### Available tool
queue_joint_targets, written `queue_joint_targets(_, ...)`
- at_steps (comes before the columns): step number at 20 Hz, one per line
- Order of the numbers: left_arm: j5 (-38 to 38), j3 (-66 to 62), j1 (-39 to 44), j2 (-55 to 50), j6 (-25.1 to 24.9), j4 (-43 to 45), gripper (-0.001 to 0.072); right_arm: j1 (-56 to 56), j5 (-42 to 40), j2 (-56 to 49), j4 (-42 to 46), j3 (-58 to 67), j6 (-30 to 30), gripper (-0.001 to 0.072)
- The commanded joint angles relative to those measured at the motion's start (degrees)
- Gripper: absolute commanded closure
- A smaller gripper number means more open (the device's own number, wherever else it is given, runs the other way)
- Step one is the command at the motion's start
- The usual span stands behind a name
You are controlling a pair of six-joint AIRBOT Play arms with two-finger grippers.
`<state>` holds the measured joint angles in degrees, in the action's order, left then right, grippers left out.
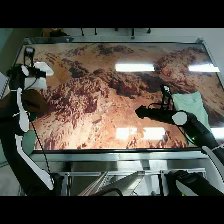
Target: Fold the shirts.
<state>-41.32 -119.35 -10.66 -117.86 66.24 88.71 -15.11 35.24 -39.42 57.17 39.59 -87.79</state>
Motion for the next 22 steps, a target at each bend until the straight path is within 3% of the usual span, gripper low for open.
queue_joint_targets(1, 5.35, 2.45, 5.77, 13.94, 2.40, -0.96, 0.0700, -0.04, 0.17, 0.07, -0.04, -0.02, -0.02, 0.0098)
queue_joint_targets(3, 3.65, 4.07, 9.86, 22.34, 2.38, -6.21, 0.0700, -0.04, 0.15, 0.15, -0.02, 0.00, -0.02, 0.0099)
queue_joint_targets(6, -14.23, 4.11, 15.15, 30.29, 2.43, -16.98, 0.0700, 0.02, 1.44, 0.42, 0.02, 0.02, -0.02, 0.0102)
queue_joint_targets(7, -20.76, 4.11, 16.72, 31.41, 2.49, -20.02, 0.0700, 0.02, 1.97, 0.61, 0.00, 0.02, -0.02, 0.0146)
queue_joint_targets(9, -31.56, 4.11, 20.44, 31.36, 6.01, -22.82, 0.0700, 0.02, 3.23, 1.03, 0.00, 0.09, -0.02, 0.0403)
queue_joint_targets(13, -45.90, 4.11, 28.50, 25.97, 13.64, -22.80, 0.0700, 0.02, 8.83, 2.49, 0.00, 0.09, -0.04, 0.0413)
queue_joint_targets(17, -50.64, 4.09, 36.02, 16.90, 15.28, -22.75, 0.0696, 0.04, 14.03, 3.54, 0.00, 0.11, -0.02, 0.0418)
queue_joint_targets(18, -51.28, 4.09, 37.38, 14.91, 15.28, -22.75, 0.0574, 0.04, 14.99, 3.82, 0.02, 0.37, -0.02, 0.0417)
queue_joint_targets(19, -52.22, 4.09, 38.38, 13.20, 15.39, -22.67, 0.0102, 0.04, 15.74, 4.04, 0.04, 0.98, -0.02, 0.0415)
queue_joint_targets(20, -53.29, 4.07, 38.80, 12.15, 16.87, -22.34, 0.0016, 0.28, 16.35, 4.15, 0.26, 2.16, 0.00, 0.0410)
queue_joint_targets(22, -55.93, 4.04, 37.64, 12.20, 17.22, -22.23, 0.0017, 2.95, 18.62, 4.11, 0.26, 5.70, 0.17, 0.0408)
